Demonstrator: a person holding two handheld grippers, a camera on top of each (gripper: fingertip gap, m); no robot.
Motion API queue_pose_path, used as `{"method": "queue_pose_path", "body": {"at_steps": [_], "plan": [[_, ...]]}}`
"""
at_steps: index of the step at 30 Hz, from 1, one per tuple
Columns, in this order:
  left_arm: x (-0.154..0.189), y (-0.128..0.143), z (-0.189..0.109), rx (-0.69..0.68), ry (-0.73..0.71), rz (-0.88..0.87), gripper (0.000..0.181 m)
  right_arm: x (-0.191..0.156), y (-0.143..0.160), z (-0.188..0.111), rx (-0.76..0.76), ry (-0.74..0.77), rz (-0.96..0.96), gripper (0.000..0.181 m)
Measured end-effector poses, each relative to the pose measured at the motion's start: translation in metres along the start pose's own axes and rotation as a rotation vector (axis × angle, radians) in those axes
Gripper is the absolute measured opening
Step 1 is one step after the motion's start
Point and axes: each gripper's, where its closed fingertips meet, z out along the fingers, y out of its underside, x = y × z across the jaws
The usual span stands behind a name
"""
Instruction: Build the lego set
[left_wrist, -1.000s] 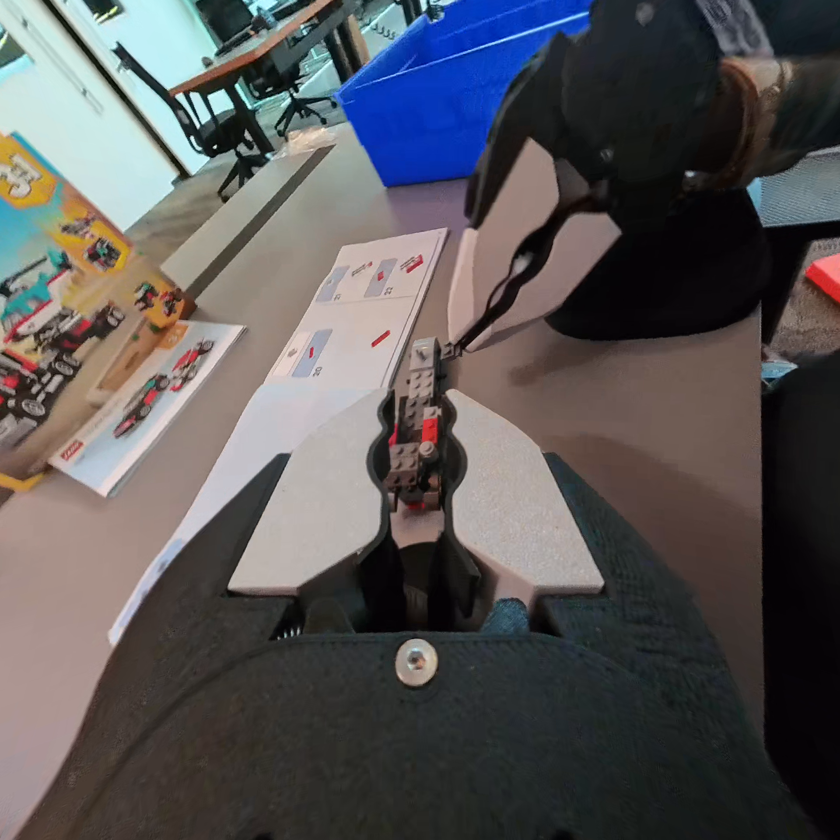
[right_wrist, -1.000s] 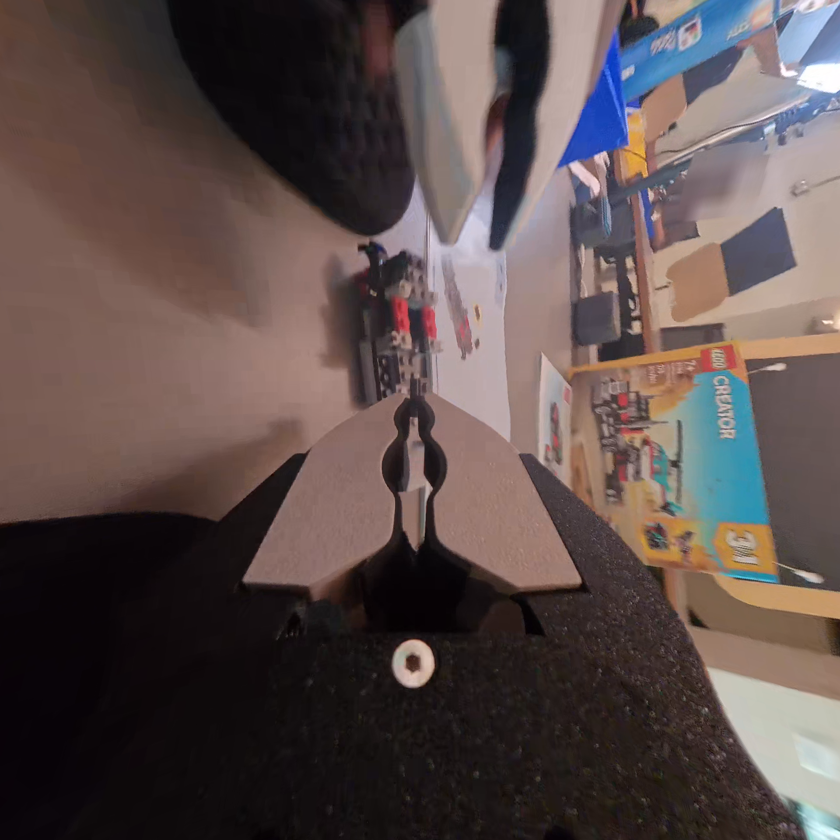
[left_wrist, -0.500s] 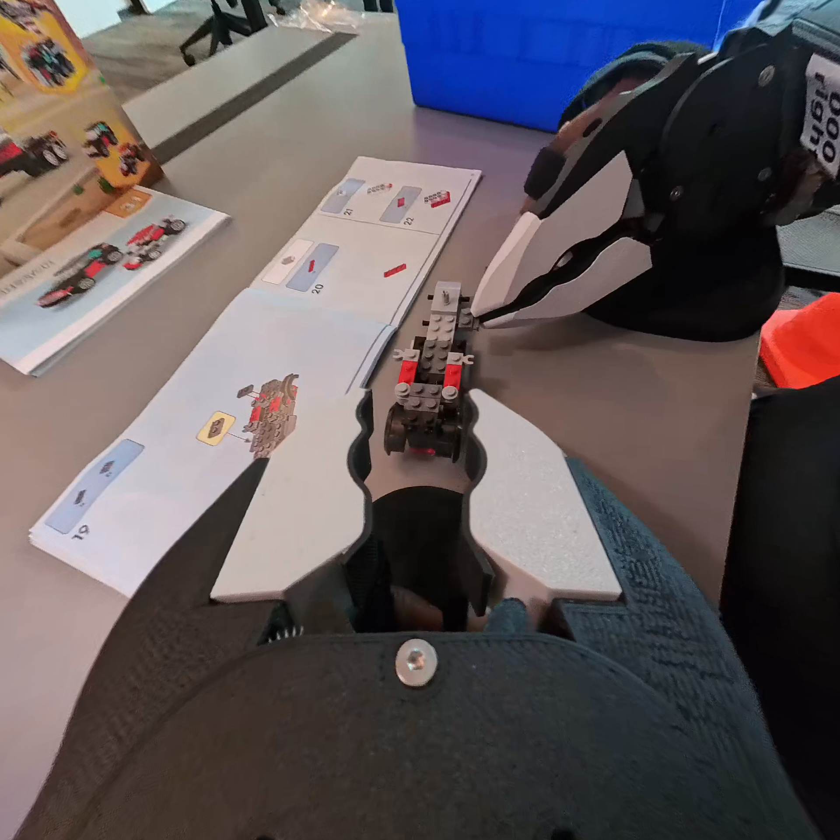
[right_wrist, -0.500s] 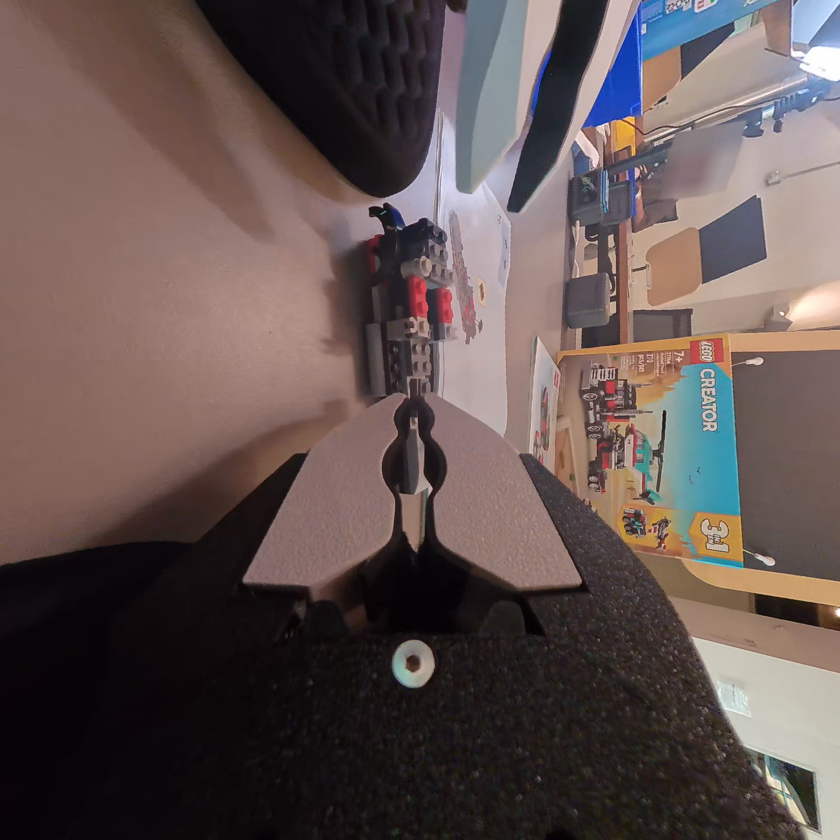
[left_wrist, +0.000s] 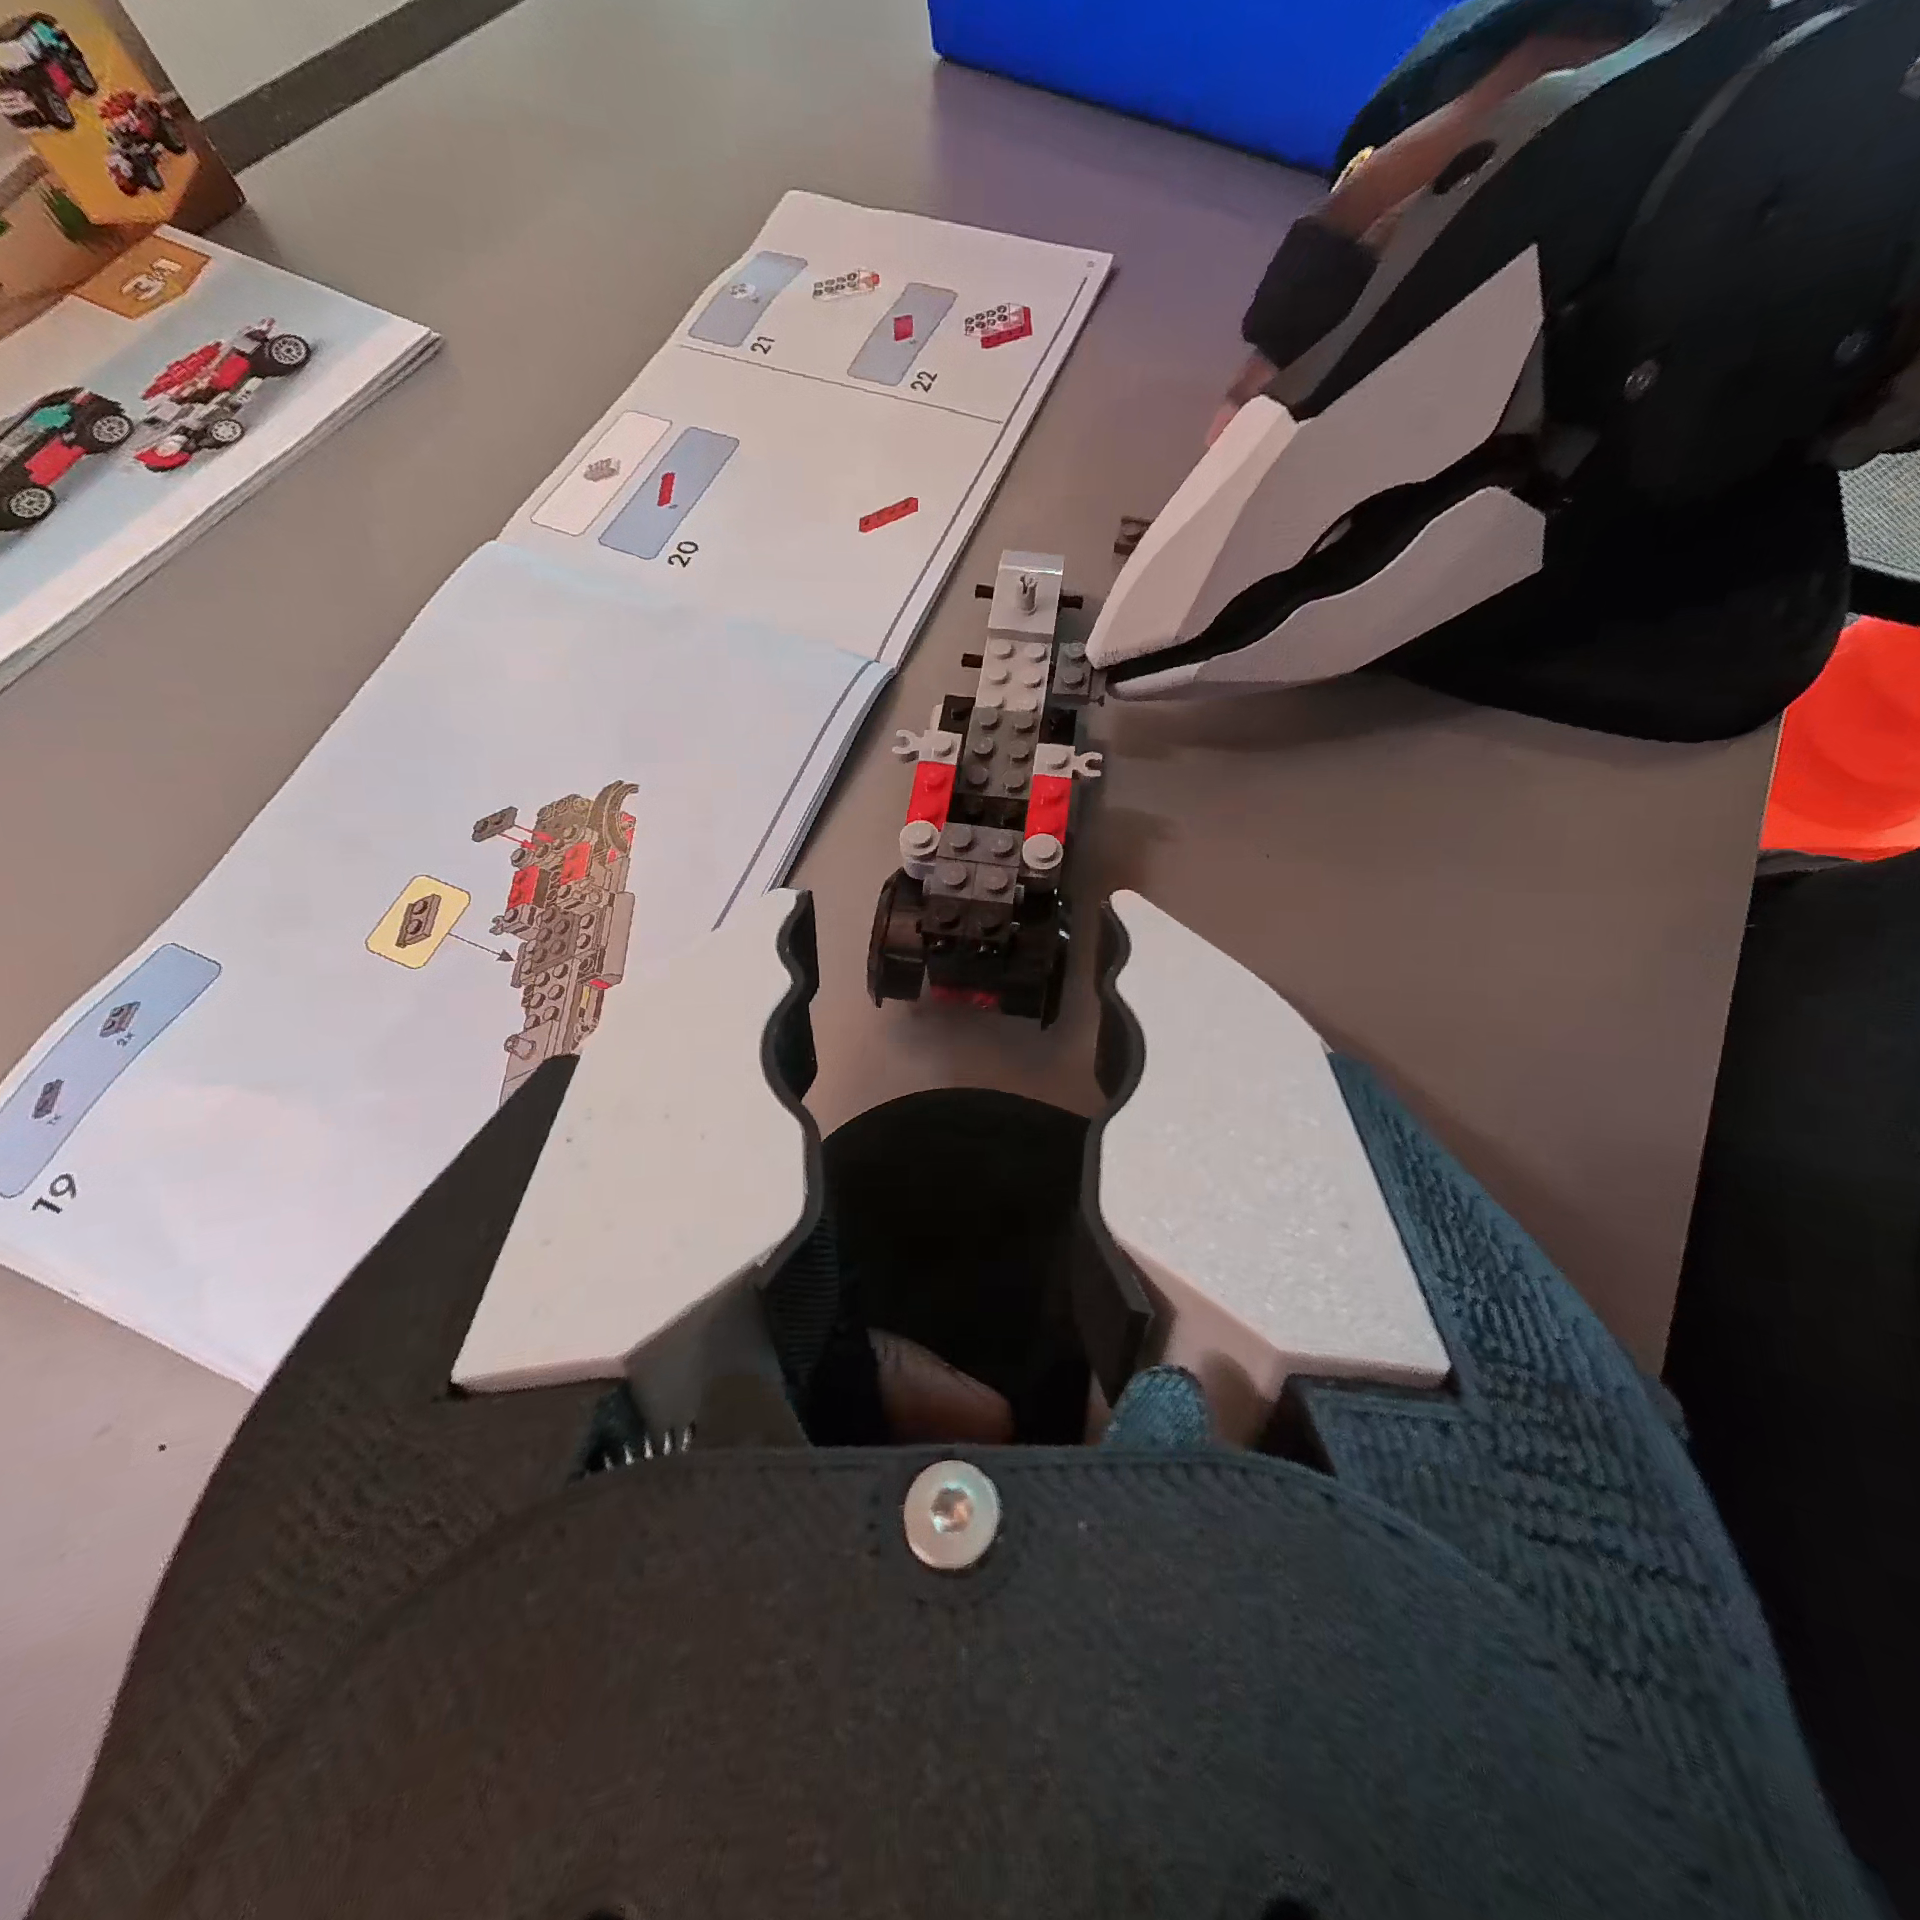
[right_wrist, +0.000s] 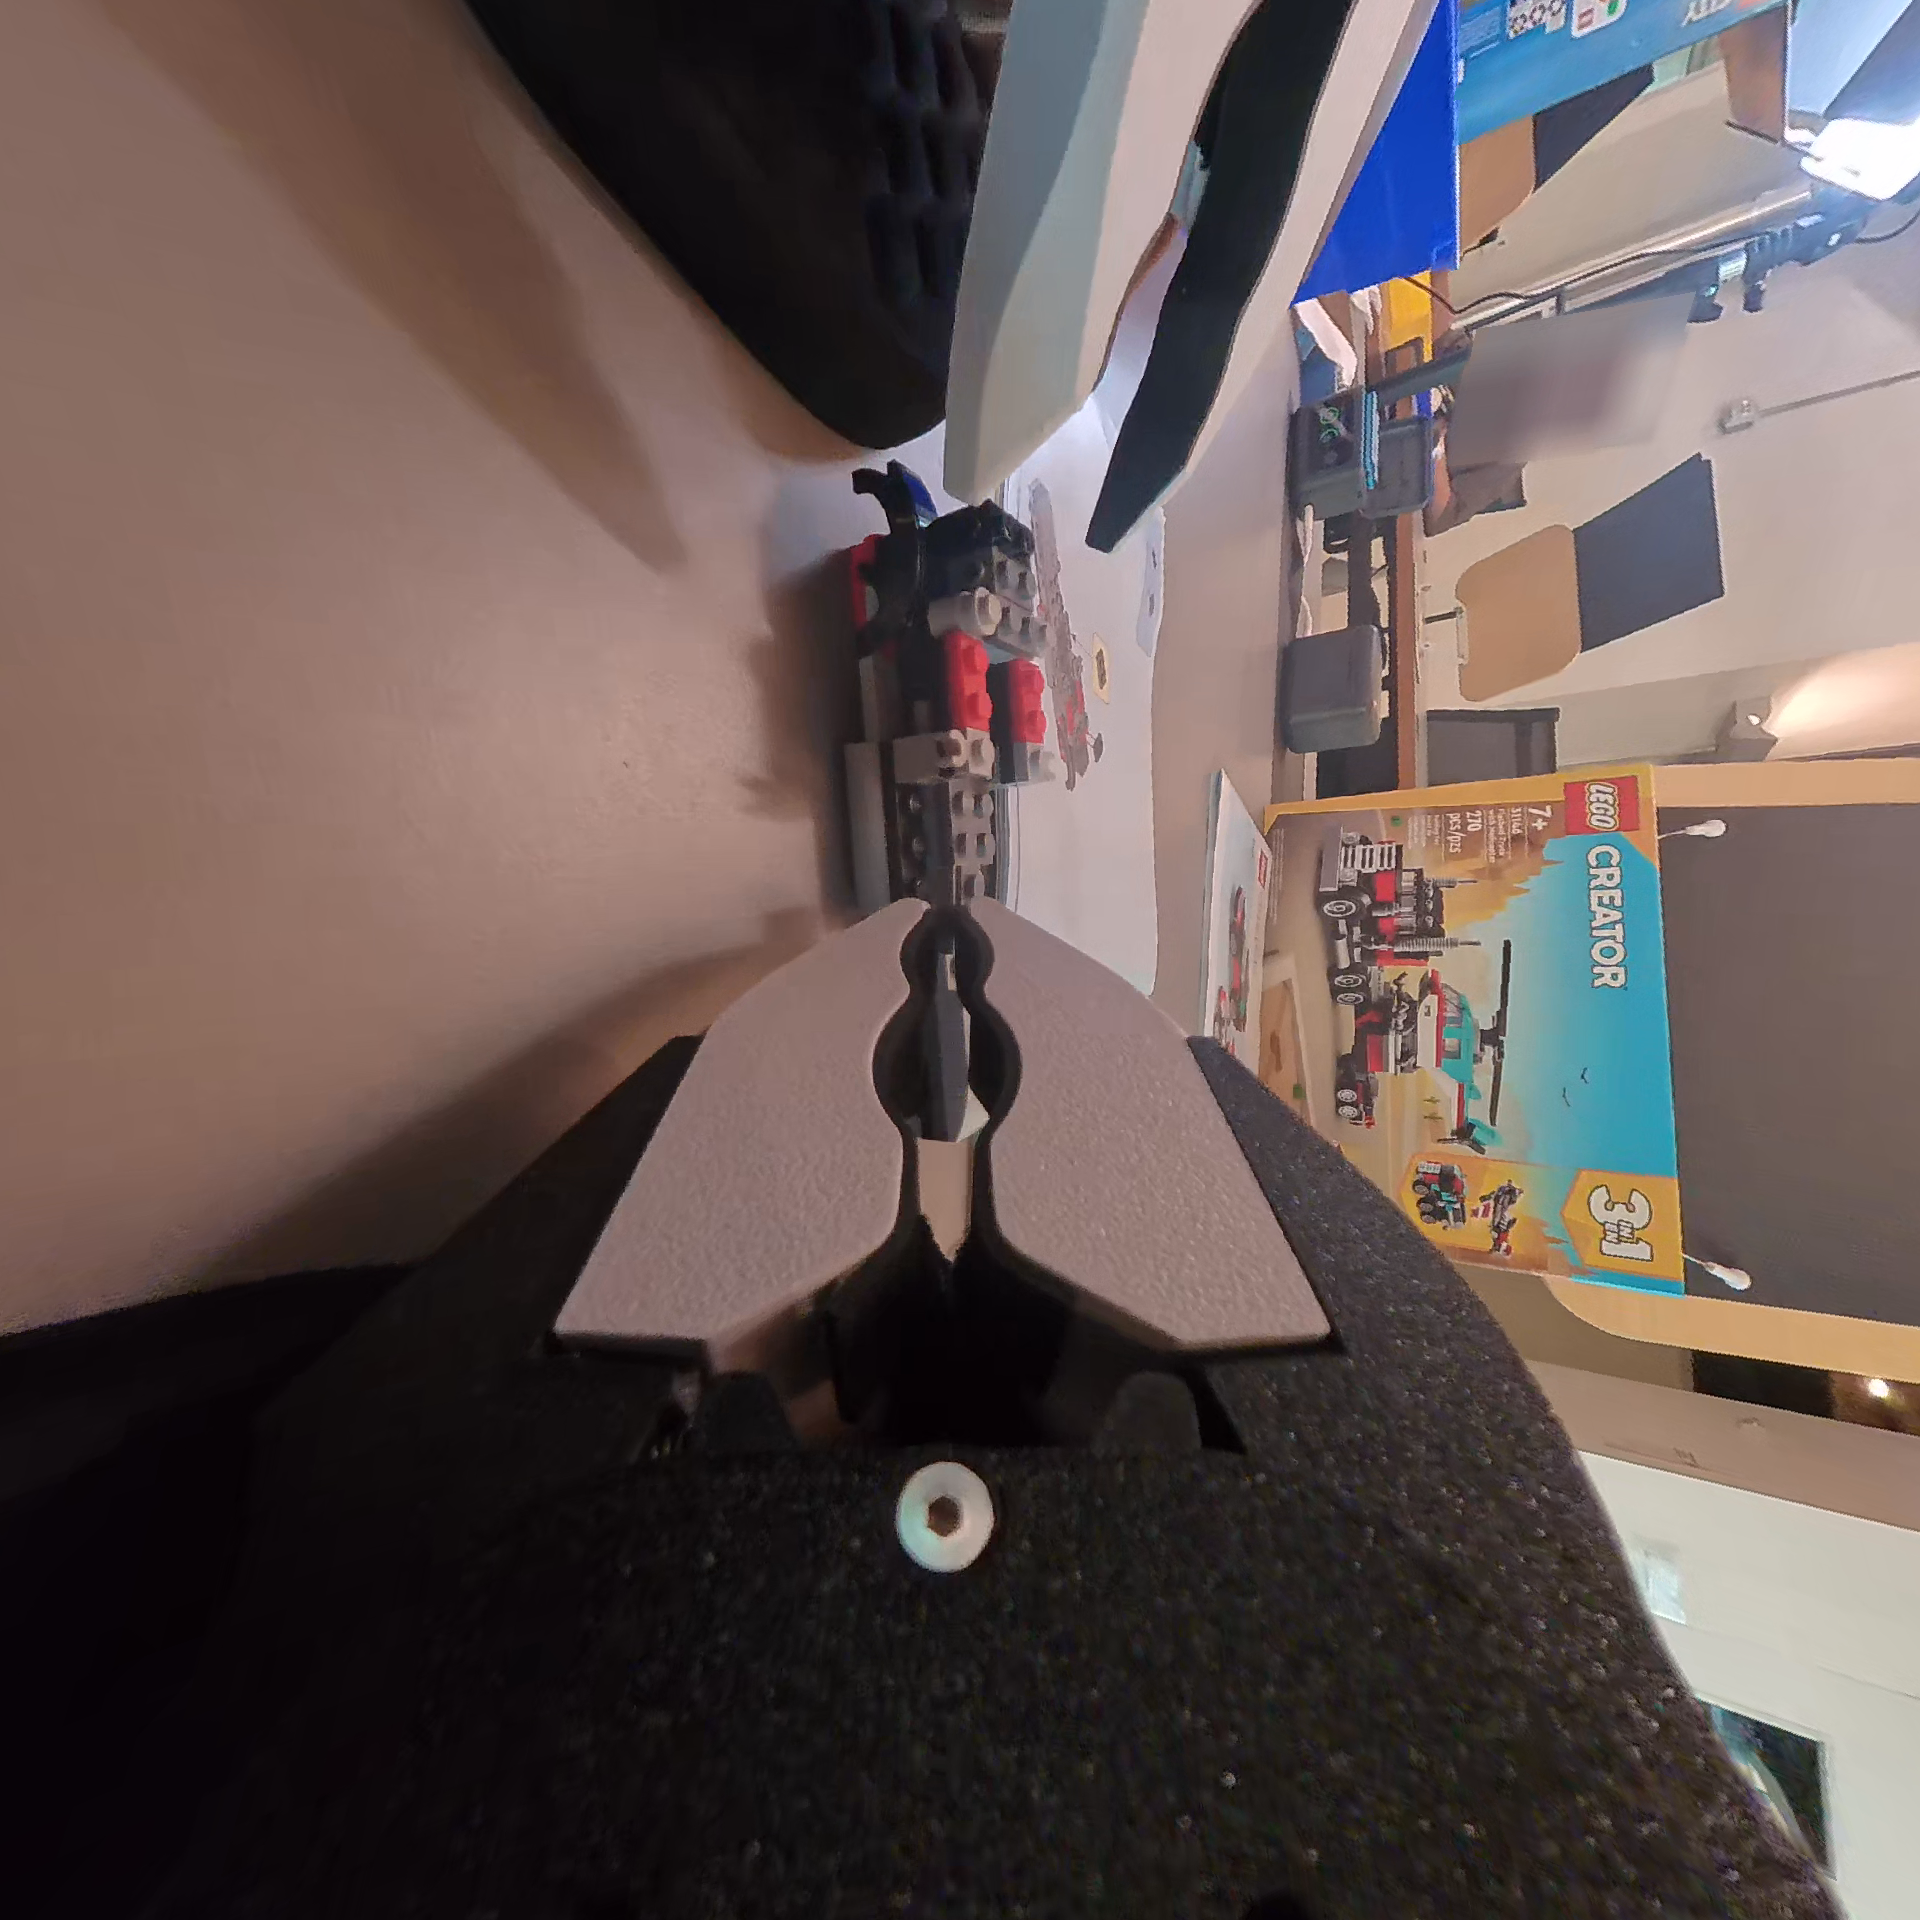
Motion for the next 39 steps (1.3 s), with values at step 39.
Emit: {"method": "queue_pose_path", "body": {"at_steps": [39], "plan": [[0.004,0.01,0.006,-0.062,0.059,-0.025,0.039,-0.007,-0.013,0.002,-0.032,0.049,-0.167,0.002]]}}
